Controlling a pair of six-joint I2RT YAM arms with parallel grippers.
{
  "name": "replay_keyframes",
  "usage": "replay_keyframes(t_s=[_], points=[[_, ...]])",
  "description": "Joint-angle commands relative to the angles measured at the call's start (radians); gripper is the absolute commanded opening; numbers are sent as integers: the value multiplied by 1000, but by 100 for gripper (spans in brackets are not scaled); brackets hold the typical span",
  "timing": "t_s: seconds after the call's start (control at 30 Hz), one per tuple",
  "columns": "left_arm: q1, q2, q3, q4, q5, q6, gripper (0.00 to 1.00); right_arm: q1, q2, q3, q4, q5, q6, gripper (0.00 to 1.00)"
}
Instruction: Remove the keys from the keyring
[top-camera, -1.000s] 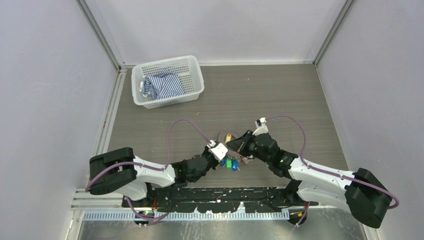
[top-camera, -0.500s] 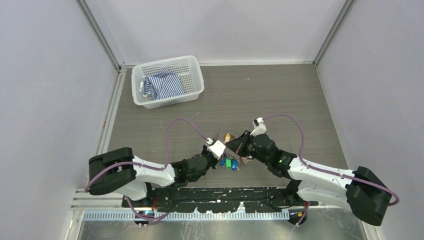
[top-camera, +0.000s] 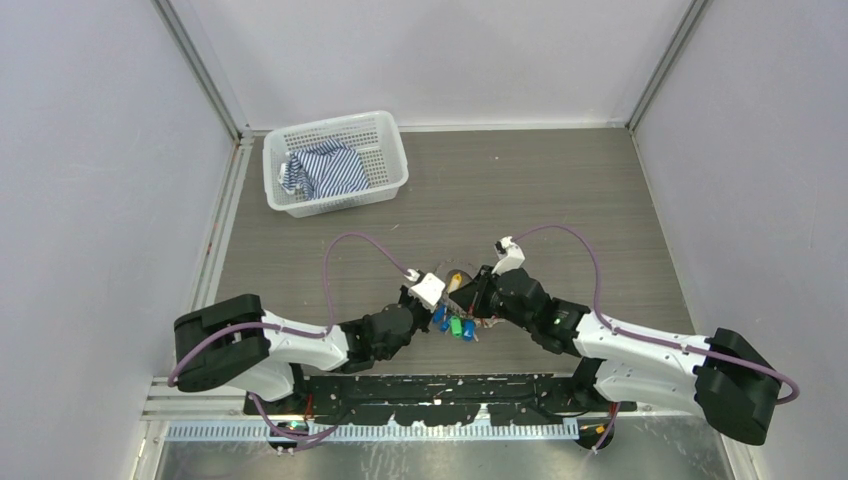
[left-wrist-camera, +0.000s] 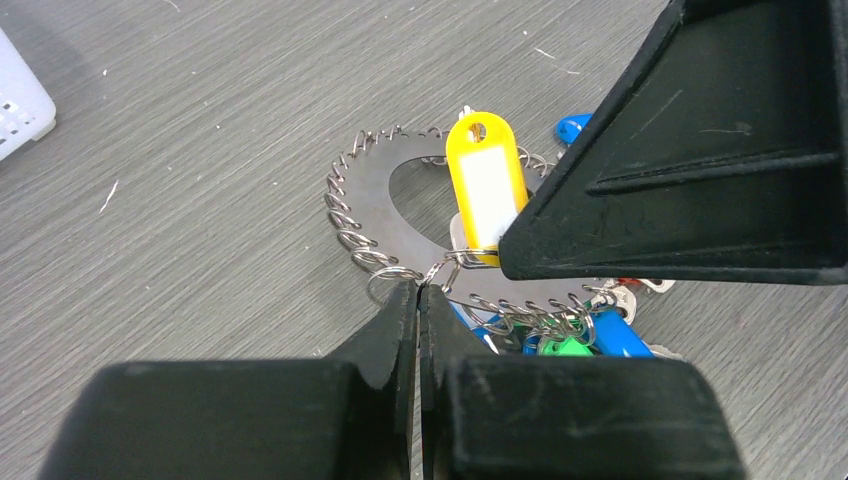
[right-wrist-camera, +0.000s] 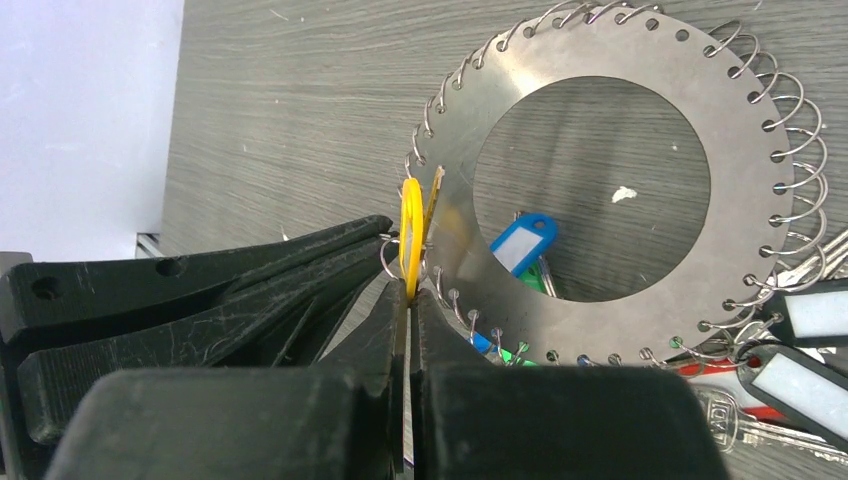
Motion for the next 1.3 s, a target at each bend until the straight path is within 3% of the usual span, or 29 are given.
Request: replay_keyframes(t_s=[0.0, 0.2, 0.6, 0.77, 0.97, 1.27], points=[[20, -23, 41, 33, -70, -3, 0, 19, -2, 43, -59, -5, -58, 1], [18, -16, 39, 42, -11, 14, 0, 20, 12, 58, -83, 6, -48, 1], [17, -61, -32, 70, 297, 88, 0, 20, -39, 70, -166, 166, -38, 1], [17, -59, -27, 53, 339, 93, 3, 20, -29, 66, -98, 165, -50, 1], [18, -75, -22, 14, 378, 69, 16, 20, -54, 51, -58, 163, -85, 1], [24, -75, -29, -3, 373, 72, 18, 20, -71, 36, -33, 130, -106, 1]])
